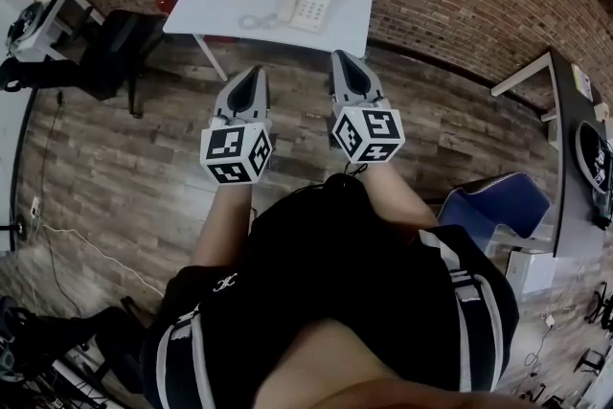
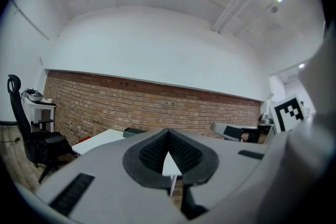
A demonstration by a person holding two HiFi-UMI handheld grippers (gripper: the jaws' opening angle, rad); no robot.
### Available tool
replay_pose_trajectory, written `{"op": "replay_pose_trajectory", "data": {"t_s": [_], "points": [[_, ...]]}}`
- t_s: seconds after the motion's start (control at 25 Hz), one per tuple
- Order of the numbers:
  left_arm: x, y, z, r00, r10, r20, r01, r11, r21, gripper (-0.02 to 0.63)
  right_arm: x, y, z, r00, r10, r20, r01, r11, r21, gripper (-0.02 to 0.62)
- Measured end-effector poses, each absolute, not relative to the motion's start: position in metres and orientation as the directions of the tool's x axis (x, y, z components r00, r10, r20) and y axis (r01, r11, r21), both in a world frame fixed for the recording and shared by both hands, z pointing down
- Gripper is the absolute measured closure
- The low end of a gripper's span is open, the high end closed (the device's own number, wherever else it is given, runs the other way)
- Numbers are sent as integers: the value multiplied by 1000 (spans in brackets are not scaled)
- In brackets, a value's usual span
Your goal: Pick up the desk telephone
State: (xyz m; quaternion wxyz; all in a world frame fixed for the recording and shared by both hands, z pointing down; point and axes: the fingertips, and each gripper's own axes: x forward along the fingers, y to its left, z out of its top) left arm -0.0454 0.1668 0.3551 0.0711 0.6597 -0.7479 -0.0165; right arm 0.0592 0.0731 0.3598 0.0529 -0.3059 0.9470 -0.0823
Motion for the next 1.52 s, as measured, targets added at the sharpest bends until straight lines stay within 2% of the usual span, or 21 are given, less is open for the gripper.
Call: {"op": "replay_pose_trajectory", "data": {"t_s": [0.36, 0.64, 1.52], "points": [[-55, 170, 351, -99, -993, 58, -984, 106, 144, 604, 47, 78, 355, -806, -589, -64, -577, 804, -141, 597], [-69, 152, 356, -111, -992, 61, -988, 117, 105, 604, 32, 55, 358, -808, -585, -77, -571, 808, -149, 597], [-151, -37, 389, -113, -979, 169, -986, 131, 99, 604, -41, -140, 410, -792, -610, 19, -598, 770, -223, 597]]}}
